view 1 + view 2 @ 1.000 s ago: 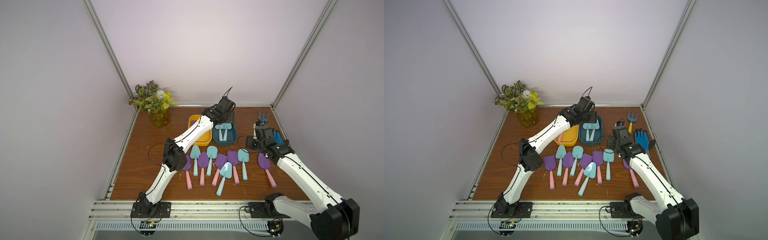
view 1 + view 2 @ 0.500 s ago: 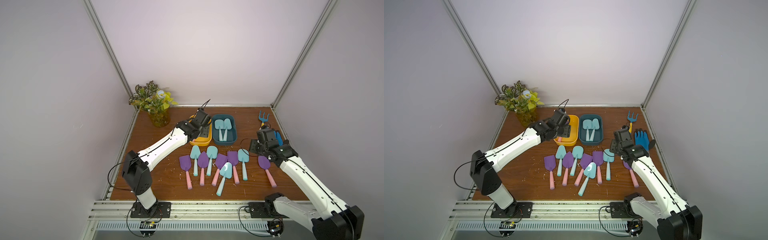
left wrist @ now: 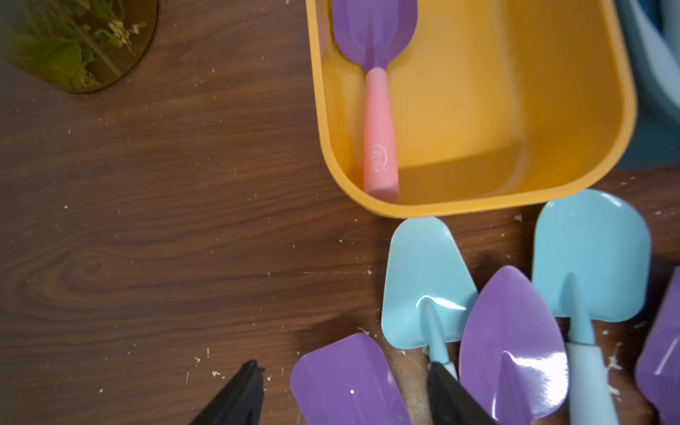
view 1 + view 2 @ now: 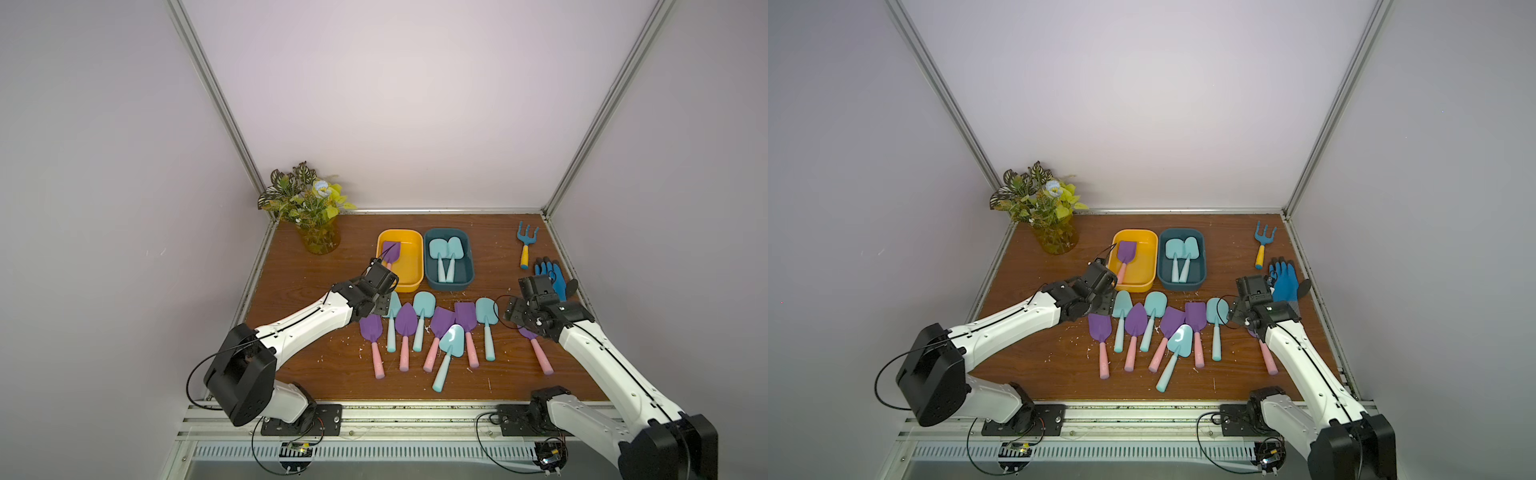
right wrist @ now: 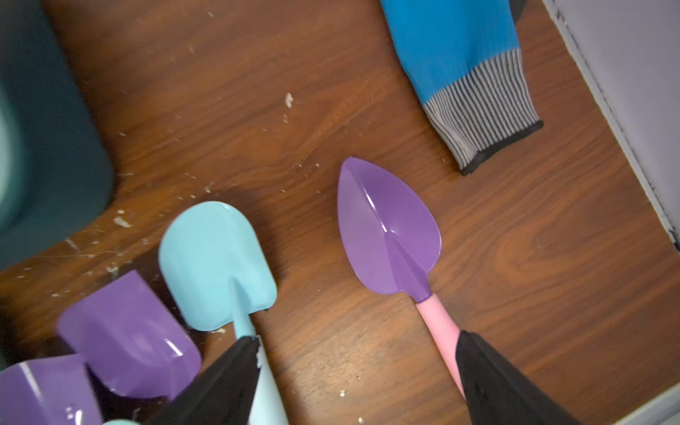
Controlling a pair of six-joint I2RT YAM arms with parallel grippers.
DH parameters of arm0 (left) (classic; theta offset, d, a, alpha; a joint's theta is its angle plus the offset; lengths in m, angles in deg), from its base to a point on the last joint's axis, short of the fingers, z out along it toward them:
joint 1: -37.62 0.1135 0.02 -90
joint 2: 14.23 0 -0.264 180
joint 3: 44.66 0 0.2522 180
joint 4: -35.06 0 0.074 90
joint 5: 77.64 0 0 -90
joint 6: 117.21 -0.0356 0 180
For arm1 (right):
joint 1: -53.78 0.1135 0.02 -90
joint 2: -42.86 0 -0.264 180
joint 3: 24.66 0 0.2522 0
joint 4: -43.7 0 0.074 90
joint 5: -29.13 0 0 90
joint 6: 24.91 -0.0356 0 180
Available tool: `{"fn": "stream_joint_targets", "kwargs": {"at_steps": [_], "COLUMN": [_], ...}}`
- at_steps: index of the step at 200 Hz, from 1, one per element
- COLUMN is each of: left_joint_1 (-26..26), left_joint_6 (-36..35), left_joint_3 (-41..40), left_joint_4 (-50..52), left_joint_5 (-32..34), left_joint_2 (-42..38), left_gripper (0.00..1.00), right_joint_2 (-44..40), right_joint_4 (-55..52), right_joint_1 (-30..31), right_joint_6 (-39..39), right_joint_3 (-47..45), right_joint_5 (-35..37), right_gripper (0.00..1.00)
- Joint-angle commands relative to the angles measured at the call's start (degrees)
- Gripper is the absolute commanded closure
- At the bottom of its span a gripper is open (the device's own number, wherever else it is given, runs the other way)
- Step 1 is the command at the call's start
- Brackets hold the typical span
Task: Sort the small shovels by color and place them into the storage box
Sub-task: Pick up the shovel from the center of the board.
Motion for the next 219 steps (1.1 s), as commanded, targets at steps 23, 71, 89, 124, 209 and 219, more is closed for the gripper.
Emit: {"fn": "stream_joint_targets", "kwargs": {"at_steps": [23, 71, 89, 124, 209, 219], "left_joint_1": [1.81, 3.63, 3.71, 3.80, 4.04, 4.07], "left_joint_6": [-0.27, -0.03, -0.08, -0.12, -0.19, -0.21], "left_joint_3": [-2.74, -5.00, -5.07, -5.20, -5.21, -5.16], "left_joint_4": [-2.59, -5.15, -5.54, -6.24, -6.43, -6.30], "left_joint_5": [0.06, -3.14, -3.82, -4.63, -4.78, -4.76], "left_joint_2": [-2.49, -2.88, -2.78, -2.96, -3.05, -2.97], "left_gripper": [0.26, 0.26, 0.25, 0.25, 0.25, 0.25], "right_joint_2": [0.75, 4.49, 5.46, 5.59, 8.73, 9.00], "right_joint_4": [-0.78, 1.50, 2.16, 3.37, 7.97, 8.03], "right_joint_1": [-3.10, -6.59, -7.43, -8.31, -9.16, -9.12], "right_joint_6": [-3.32, -7.08, -8.32, -9.73, -8.93, -8.58], "right_joint_3": [-0.73, -4.21, -5.06, -5.99, -9.78, -9.88], "right_joint_5": [-1.98, -6.64, -6.46, -3.76, -6.76, -8.04], "right_gripper": [0.05, 0.01, 0.01, 0.01, 0.03, 0.05]}}
